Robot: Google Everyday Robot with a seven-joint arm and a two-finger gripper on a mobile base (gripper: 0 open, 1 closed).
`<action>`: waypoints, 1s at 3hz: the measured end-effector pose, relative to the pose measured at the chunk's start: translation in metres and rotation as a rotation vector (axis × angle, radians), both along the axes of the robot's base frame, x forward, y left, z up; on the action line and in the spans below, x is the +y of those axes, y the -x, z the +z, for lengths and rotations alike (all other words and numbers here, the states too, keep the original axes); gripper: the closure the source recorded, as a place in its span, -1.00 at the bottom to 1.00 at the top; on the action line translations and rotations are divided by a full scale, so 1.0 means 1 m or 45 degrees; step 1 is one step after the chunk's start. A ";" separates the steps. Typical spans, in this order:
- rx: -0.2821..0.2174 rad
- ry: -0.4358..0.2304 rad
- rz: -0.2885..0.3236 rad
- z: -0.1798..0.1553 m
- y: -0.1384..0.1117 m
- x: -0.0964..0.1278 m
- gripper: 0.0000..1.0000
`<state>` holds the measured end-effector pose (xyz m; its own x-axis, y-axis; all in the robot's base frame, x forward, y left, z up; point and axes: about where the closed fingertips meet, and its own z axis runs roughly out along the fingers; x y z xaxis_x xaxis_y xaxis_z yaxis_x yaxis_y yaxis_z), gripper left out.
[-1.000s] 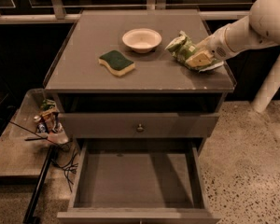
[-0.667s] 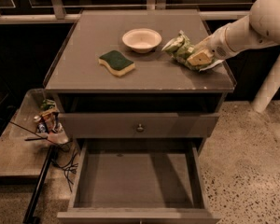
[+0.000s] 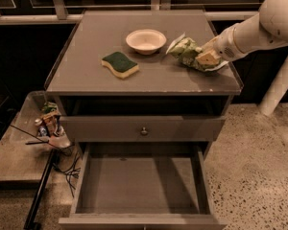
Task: Place green jalapeno chip bag into middle drawer
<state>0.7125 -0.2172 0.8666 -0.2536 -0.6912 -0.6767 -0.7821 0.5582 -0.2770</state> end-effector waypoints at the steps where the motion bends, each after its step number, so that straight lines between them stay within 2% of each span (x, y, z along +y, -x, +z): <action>1: -0.006 -0.016 0.040 0.017 0.026 -0.004 1.00; 2: -0.045 -0.032 0.082 0.039 0.056 -0.005 1.00; 3: -0.104 -0.032 0.128 0.062 0.098 -0.008 1.00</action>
Offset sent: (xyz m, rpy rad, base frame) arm -0.1008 -0.0127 0.0726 0.0379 -0.0835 0.1018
